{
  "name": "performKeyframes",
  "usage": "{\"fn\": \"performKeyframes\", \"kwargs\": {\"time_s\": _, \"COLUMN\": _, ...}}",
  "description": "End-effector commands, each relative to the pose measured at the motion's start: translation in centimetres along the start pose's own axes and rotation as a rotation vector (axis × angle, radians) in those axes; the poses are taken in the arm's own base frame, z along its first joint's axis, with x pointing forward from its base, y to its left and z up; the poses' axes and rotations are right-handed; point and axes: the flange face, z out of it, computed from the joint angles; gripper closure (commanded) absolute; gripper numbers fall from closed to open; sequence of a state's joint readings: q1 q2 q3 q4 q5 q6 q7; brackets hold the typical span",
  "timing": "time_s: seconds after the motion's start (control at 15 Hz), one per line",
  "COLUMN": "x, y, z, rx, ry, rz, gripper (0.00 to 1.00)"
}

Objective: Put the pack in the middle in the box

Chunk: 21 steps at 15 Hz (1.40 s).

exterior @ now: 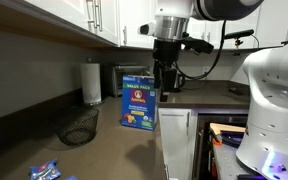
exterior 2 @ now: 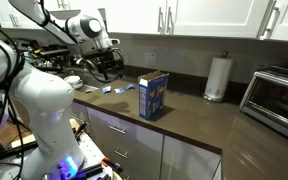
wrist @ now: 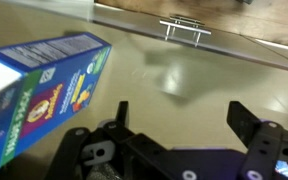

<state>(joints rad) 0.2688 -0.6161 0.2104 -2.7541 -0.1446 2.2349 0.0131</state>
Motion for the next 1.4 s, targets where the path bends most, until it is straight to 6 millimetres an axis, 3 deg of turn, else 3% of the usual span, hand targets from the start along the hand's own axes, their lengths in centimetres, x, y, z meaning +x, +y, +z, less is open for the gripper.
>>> {"fn": "performKeyframes", "kwargs": {"time_s": 0.0, "x": 4.9, "y": -0.5, "z": 2.4, "rx": 0.085, "ry": 0.087, "rz": -0.115, "gripper": 0.00}}
{"fn": "performKeyframes", "kwargs": {"time_s": 0.4, "x": 12.3, "y": -2.2, "z": 7.6, "rx": 0.256, "ry": 0.147, "rz": -0.302, "gripper": 0.00}}
{"fn": "performKeyframes", "kwargs": {"time_s": 0.73, "x": 17.6, "y": -3.8, "z": 10.5, "rx": 0.363, "ry": 0.098, "rz": -0.426, "gripper": 0.00}}
{"fn": "performKeyframes", "kwargs": {"time_s": 1.0, "x": 19.6, "y": -5.0, "z": 12.2, "rx": 0.366, "ry": 0.045, "rz": -0.479, "gripper": 0.00}}
{"fn": "performKeyframes", "kwargs": {"time_s": 1.33, "x": 20.3, "y": -6.4, "z": 13.1, "rx": 0.328, "ry": 0.042, "rz": -0.542, "gripper": 0.00}}
